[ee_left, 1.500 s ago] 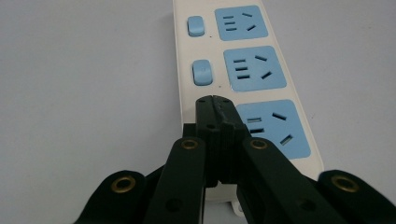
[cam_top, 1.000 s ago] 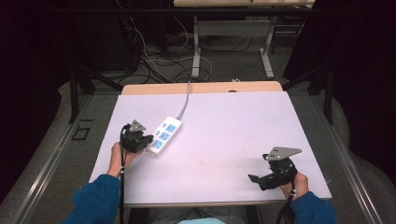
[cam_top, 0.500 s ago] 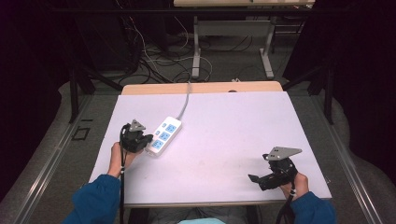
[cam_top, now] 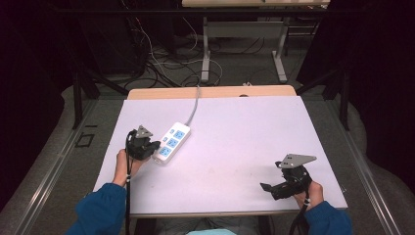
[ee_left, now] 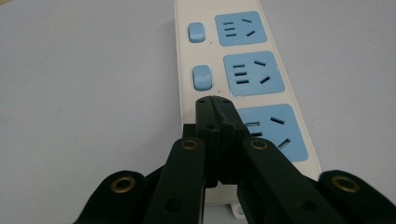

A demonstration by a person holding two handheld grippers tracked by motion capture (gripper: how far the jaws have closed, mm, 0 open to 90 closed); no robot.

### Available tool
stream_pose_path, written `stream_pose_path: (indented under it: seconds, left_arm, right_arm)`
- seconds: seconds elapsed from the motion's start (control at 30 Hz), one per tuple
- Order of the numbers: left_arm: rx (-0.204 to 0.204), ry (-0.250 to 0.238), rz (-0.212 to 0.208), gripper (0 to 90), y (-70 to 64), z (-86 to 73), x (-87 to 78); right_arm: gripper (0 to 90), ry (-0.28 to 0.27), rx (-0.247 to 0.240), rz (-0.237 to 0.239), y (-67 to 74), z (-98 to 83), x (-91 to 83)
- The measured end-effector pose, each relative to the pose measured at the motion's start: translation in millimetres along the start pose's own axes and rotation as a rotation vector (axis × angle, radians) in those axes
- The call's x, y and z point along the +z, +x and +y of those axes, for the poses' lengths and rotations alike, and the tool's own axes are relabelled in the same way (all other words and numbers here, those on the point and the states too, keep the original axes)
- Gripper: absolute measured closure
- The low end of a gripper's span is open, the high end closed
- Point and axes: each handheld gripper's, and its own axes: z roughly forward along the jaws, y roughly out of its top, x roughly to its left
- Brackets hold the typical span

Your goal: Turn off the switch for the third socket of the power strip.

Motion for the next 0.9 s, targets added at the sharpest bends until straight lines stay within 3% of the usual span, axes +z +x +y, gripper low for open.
stream_pose_path:
  seconds: [0.9]
  left_arm:
    - [-0.015, 0.002, -0.007, 87.5, 2.5, 0.2, -2.1]
  right_arm:
    - [4.9, 0.0, -0.001, -0.001, 0.7, 0.3, -0.3]
